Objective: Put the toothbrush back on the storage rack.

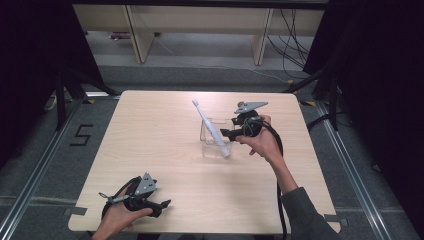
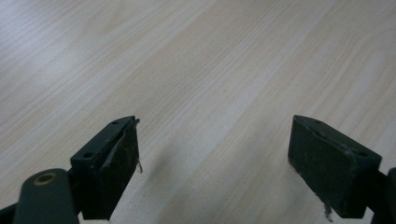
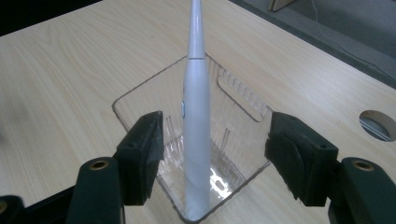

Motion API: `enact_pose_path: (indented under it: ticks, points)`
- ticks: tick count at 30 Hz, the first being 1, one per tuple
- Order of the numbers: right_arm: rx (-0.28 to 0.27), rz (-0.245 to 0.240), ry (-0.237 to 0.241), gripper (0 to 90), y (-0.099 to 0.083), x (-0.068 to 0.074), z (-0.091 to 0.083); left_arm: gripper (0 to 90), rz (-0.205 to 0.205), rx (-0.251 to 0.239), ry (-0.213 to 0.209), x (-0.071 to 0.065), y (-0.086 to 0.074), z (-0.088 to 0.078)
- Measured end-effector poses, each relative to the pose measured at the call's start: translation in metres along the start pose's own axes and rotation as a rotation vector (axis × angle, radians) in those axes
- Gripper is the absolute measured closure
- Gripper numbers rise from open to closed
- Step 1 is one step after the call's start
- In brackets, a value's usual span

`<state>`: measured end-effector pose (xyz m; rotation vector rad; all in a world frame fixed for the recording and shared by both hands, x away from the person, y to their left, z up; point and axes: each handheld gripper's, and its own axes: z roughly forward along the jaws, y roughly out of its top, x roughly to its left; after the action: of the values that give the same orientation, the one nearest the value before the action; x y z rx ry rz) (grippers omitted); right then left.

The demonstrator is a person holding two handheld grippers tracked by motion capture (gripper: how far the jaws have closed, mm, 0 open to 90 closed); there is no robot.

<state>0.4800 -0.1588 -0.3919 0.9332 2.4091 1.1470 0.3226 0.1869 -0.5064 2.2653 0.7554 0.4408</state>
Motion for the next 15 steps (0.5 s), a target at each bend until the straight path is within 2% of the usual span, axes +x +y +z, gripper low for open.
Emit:
enact_pose_path:
  ticks: [1, 2, 3, 5, 7, 8, 12, 13, 15]
  points:
    - [-0.016, -0.011, -0.002, 37.0, -0.001, -0.001, -0.001, 15.9, 0.002, 0.0, 0.0, 0.0, 0.0, 0.0]
    - [-0.003, 0.019, 0.01, 37.0, -0.001, 0.002, -0.002, 15.9, -0.002, -0.002, -0.003, 0.0, 0.0, 0.0]
    - [-0.02, 0.001, 0.004, 37.0, -0.002, 0.0, -0.003, 16.0, 0.009, 0.009, -0.007, 0.0, 0.0, -0.001]
    - [-0.003, 0.019, 0.009, 36.7, -0.003, 0.001, -0.006, 15.9, 0.008, 0.007, -0.008, 0.0, 0.0, -0.001]
    - [-0.019, 0.001, 0.003, 36.7, -0.004, -0.002, -0.007, 15.9, -0.001, 0.001, -0.002, 0.0, 0.0, 0.0]
    - [-0.021, 0.02, 0.001, 36.7, -0.005, -0.001, -0.008, 15.9, 0.001, 0.0, 0.002, 0.0, 0.0, 0.0]
    - [-0.028, 0.014, 0.004, 36.6, -0.008, 0.0, -0.01, 15.9, 0.001, 0.0, 0.0, 0.0, 0.0, 0.0]
    - [-0.012, 0.029, 0.008, 36.6, -0.009, 0.001, -0.012, 16.0, 0.005, 0.004, -0.002, 0.0, 0.0, 0.0]
    - [-0.015, 0.012, 0.003, 36.7, -0.011, 0.0, -0.014, 15.9, 0.007, 0.006, -0.006, 0.0, 0.0, 0.0]
